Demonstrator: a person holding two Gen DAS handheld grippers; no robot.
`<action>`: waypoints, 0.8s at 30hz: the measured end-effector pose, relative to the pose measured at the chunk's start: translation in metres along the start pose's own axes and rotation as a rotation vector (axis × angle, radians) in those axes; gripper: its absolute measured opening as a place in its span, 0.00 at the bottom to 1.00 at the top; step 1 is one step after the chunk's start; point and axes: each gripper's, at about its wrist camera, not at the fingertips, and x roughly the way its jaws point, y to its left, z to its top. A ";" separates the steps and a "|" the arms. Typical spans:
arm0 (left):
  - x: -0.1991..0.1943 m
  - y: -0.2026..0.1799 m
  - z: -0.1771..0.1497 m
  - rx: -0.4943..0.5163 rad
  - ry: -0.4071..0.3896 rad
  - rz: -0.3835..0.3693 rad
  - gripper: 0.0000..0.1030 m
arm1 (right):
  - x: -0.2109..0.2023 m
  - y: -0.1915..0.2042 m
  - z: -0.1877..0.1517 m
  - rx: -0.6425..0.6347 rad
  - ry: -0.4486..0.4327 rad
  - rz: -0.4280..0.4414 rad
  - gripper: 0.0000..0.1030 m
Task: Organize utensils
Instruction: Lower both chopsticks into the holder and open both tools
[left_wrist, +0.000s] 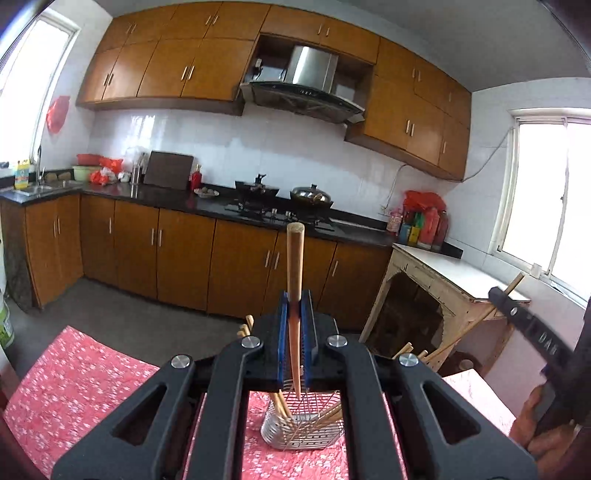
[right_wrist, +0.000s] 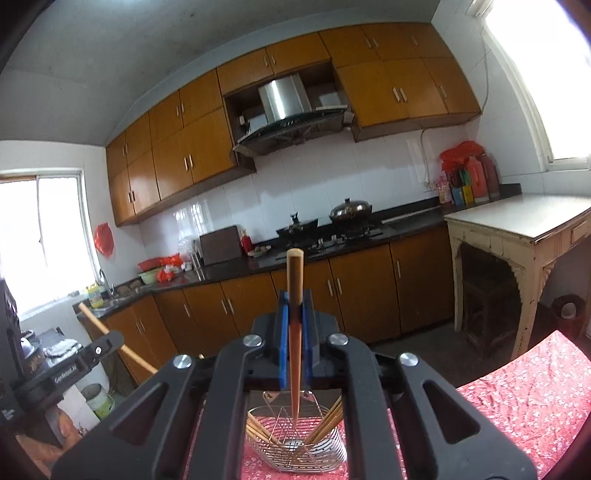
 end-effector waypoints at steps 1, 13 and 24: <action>0.006 0.000 -0.003 -0.005 0.009 0.004 0.06 | 0.007 0.001 -0.004 -0.003 0.009 -0.004 0.07; 0.041 0.008 -0.030 0.008 0.129 -0.017 0.06 | 0.059 -0.009 -0.048 0.033 0.181 0.028 0.07; 0.070 0.007 -0.052 0.034 0.234 -0.011 0.06 | 0.087 -0.023 -0.081 0.095 0.292 0.000 0.07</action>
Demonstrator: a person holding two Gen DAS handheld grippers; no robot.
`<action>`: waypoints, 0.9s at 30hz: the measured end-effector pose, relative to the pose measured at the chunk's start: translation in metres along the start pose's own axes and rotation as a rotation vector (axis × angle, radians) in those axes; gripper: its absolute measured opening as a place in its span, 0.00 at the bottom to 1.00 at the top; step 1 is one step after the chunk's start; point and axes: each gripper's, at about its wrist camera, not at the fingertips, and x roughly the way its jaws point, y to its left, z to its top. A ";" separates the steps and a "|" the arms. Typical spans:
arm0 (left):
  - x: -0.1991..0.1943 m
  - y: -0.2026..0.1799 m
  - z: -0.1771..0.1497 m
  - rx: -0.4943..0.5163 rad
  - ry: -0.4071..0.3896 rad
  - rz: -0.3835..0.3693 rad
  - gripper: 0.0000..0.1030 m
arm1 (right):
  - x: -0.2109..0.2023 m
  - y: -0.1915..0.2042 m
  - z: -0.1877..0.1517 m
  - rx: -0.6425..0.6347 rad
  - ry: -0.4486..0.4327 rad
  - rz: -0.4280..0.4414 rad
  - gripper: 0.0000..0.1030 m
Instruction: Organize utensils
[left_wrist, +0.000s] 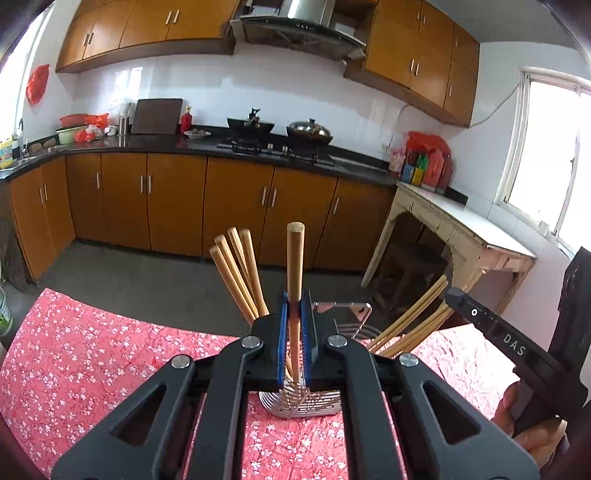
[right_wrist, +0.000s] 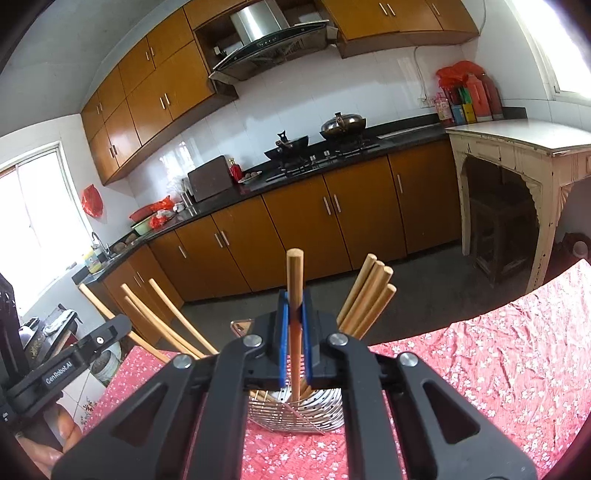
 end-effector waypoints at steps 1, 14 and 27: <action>0.002 -0.001 -0.001 0.001 0.007 0.000 0.06 | 0.000 0.000 -0.001 -0.001 0.003 0.000 0.07; 0.009 0.004 -0.007 -0.004 0.040 0.023 0.06 | 0.001 -0.005 -0.004 0.000 0.028 -0.017 0.11; -0.037 0.021 0.002 -0.014 -0.064 0.095 0.46 | -0.056 -0.008 0.001 -0.049 -0.119 -0.160 0.51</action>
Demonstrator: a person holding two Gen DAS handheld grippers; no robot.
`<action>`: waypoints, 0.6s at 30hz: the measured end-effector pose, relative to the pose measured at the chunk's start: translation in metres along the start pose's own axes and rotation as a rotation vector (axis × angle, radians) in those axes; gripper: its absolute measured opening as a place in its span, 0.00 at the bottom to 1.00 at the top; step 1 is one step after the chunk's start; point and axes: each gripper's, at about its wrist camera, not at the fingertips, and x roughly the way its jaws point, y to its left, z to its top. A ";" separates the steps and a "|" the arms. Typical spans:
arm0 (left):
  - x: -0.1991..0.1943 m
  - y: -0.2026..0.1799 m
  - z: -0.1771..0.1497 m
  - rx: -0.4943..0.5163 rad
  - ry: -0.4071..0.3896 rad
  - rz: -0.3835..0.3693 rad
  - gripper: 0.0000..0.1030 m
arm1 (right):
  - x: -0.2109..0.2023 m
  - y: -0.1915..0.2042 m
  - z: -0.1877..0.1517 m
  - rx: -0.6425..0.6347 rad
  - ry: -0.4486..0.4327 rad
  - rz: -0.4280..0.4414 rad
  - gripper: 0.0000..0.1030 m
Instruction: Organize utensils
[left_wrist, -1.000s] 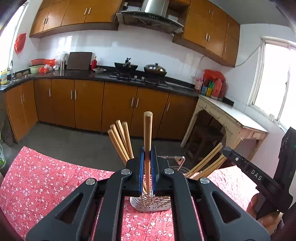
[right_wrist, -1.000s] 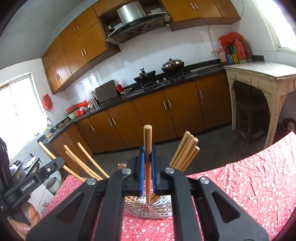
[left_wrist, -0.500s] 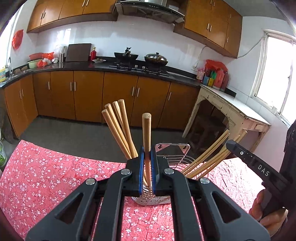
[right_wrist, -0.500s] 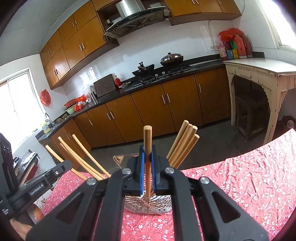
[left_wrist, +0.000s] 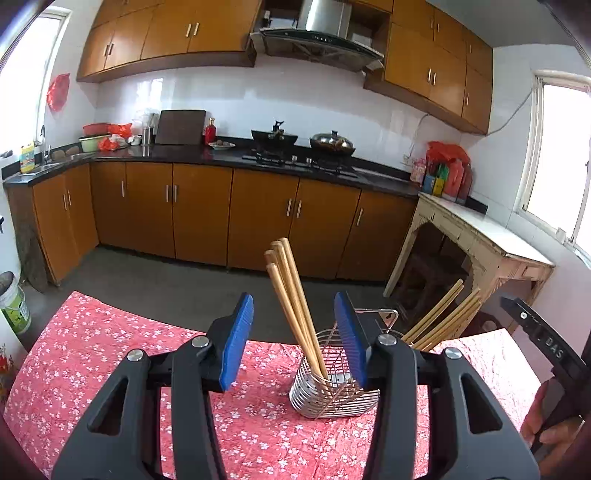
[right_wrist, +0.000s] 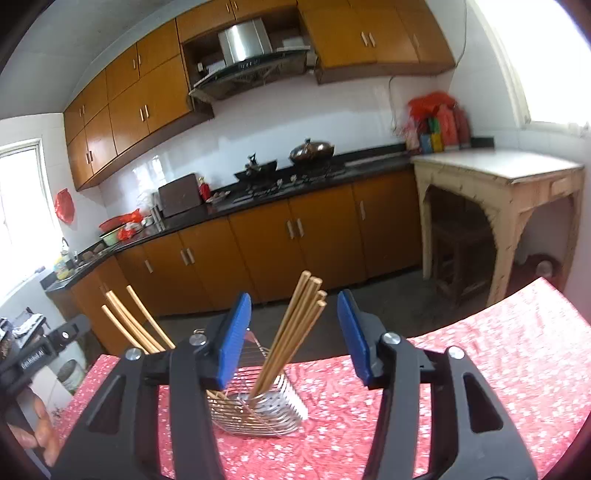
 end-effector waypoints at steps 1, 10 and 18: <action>-0.006 0.003 -0.001 0.000 -0.010 0.004 0.46 | -0.006 0.001 -0.001 -0.007 -0.010 -0.004 0.55; -0.065 0.021 -0.055 0.030 -0.082 0.027 0.70 | -0.084 0.027 -0.066 -0.121 -0.074 -0.005 0.91; -0.097 0.021 -0.119 0.120 -0.098 0.092 0.94 | -0.113 0.038 -0.138 -0.151 -0.046 -0.043 0.96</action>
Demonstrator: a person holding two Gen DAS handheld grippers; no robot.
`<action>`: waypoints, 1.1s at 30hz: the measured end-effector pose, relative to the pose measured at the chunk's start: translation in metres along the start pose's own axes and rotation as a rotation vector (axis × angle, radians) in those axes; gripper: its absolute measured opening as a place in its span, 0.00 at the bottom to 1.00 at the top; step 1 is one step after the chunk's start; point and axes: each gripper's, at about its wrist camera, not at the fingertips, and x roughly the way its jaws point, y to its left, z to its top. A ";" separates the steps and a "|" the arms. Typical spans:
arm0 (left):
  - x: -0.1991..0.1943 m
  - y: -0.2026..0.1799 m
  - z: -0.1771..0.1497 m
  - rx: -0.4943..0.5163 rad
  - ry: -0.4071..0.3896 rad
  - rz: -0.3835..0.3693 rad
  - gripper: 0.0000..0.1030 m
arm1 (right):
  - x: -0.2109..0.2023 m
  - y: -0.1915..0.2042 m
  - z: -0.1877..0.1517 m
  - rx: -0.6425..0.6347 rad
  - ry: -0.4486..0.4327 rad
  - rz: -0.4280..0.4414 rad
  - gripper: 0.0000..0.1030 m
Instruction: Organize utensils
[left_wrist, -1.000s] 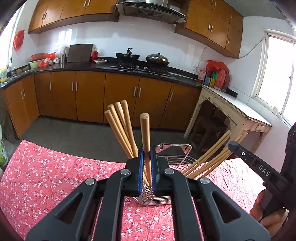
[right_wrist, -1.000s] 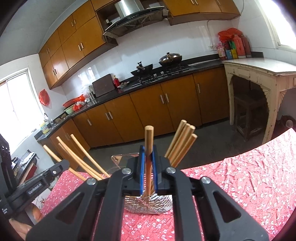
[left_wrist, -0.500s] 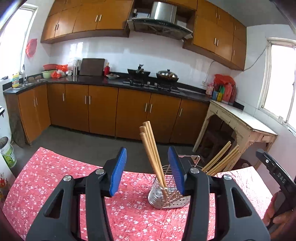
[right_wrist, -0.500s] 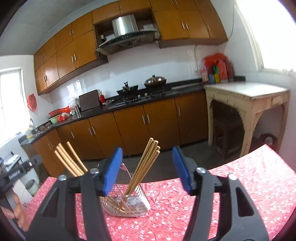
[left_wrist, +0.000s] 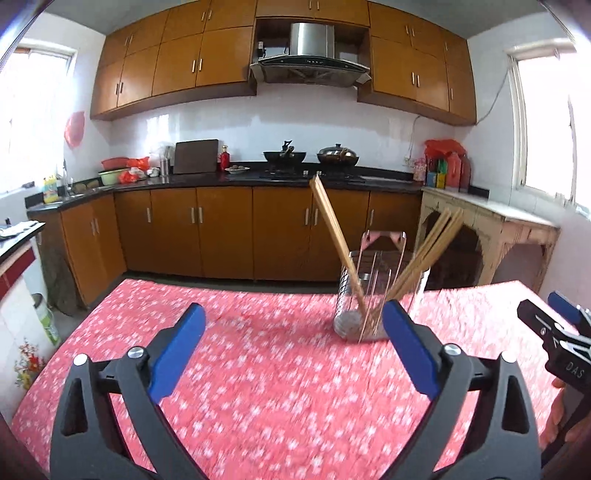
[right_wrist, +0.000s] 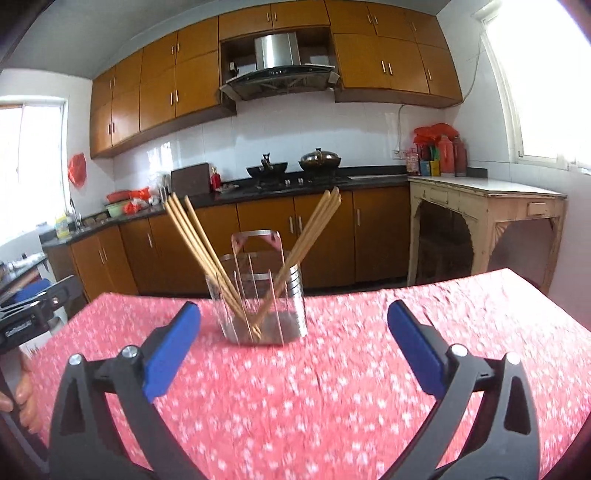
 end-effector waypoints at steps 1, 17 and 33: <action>-0.003 0.000 -0.005 0.001 -0.003 0.001 0.95 | -0.003 0.001 -0.005 -0.010 -0.001 -0.005 0.96; -0.046 -0.014 -0.053 0.019 -0.113 0.038 0.96 | -0.051 0.017 -0.041 -0.140 -0.085 -0.029 0.96; -0.050 -0.013 -0.064 0.011 -0.134 0.056 0.96 | -0.054 0.009 -0.046 -0.112 -0.102 -0.024 0.96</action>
